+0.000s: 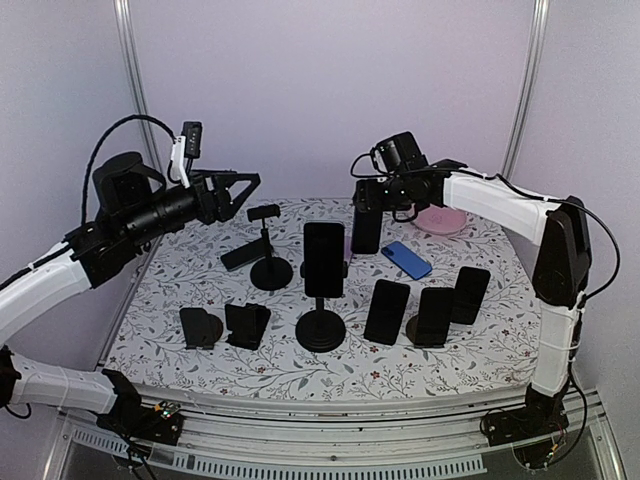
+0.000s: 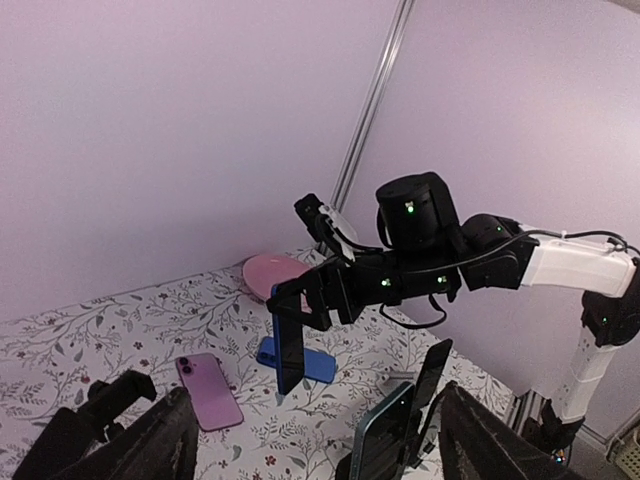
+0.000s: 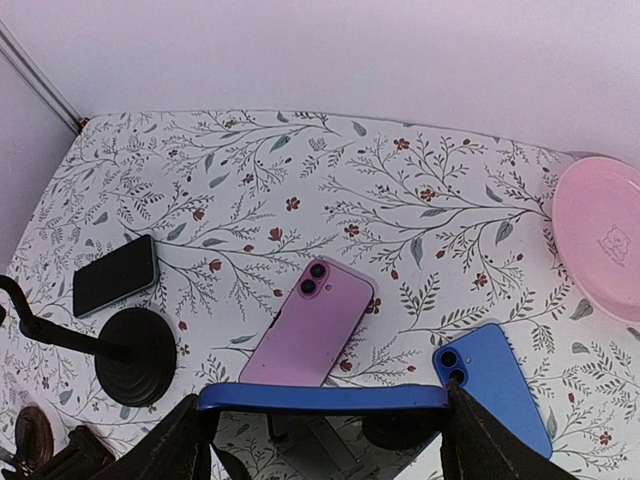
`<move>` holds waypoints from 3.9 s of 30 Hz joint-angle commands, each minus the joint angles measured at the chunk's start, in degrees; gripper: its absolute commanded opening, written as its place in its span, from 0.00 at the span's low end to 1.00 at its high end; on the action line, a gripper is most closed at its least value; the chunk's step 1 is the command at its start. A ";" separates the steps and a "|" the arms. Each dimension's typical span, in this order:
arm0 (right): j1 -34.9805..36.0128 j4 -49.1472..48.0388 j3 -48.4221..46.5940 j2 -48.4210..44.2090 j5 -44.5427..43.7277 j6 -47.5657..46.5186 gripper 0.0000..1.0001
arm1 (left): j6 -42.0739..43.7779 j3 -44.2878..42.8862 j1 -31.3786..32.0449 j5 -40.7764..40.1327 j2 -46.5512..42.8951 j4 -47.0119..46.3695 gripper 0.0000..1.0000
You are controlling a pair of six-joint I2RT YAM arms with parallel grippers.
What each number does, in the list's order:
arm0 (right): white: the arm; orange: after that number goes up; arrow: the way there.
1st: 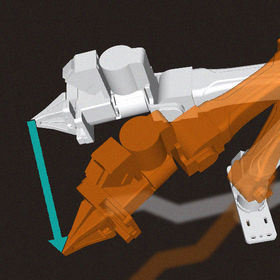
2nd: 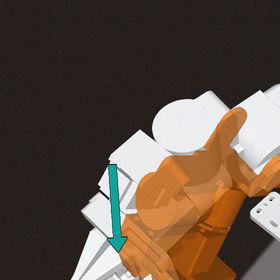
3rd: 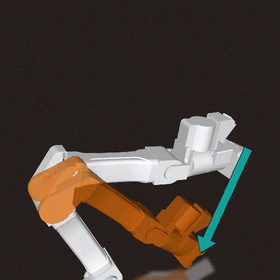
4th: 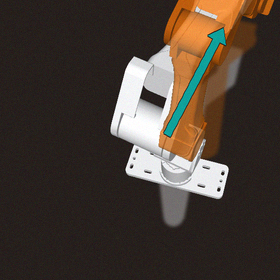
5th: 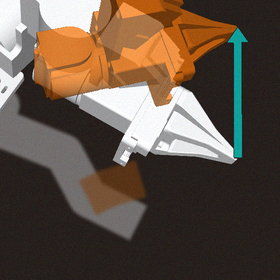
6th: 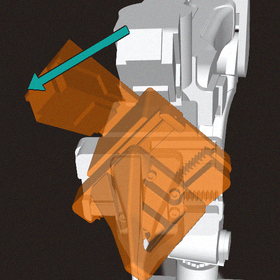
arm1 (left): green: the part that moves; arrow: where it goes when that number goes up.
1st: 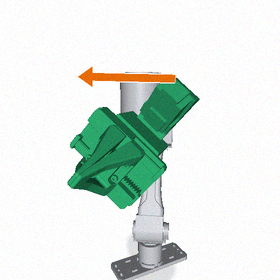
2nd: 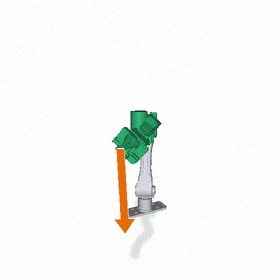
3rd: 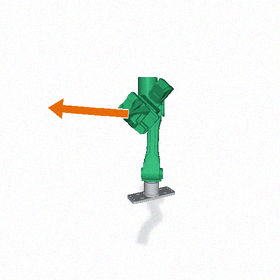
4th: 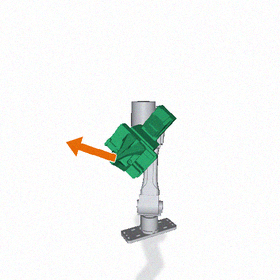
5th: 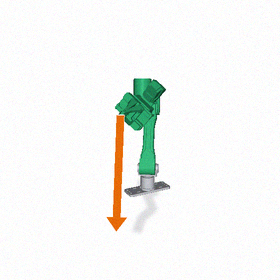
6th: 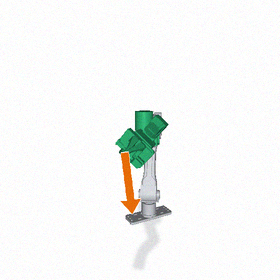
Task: Place the phone on the phone stand
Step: Pass from the right arm to the left, then pass from the left arm to the right
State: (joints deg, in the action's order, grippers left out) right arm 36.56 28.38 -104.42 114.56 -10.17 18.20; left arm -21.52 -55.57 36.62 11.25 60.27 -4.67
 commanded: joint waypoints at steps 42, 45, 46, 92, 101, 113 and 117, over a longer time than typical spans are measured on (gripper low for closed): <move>12.61 -8.72 -15.20 -11.38 -1.60 -1.87 0.63 | 17.47 -35.21 5.73 -7.02 37.17 8.29 0.36; 12.96 -8.43 -15.20 -11.42 -1.27 -1.84 0.63 | 17.48 -34.86 5.73 -6.46 36.70 7.92 0.18; 13.06 -8.31 -15.12 -11.45 -1.18 -1.91 0.63 | 17.48 -34.37 5.70 -6.43 36.26 7.66 0.09; 28.28 -22.76 18.96 -27.45 17.74 2.55 0.90 | -8.66 20.27 4.92 25.14 -13.54 -12.11 0.00; 28.19 -27.74 20.99 -27.09 24.43 4.94 0.62 | -12.69 23.40 5.73 29.38 -13.04 -18.70 0.00; 28.20 -29.24 20.67 -25.85 29.02 6.38 0.38 | -12.98 23.57 6.08 31.92 -11.59 -20.12 0.00; 28.21 -29.01 19.97 -25.14 29.51 6.57 0.27 | -12.77 23.66 6.09 32.24 -11.56 -20.15 0.00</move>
State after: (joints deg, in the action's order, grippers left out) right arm 64.51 1.04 -83.92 89.32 17.47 24.25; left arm -34.20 -32.03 42.26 42.22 48.95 -20.86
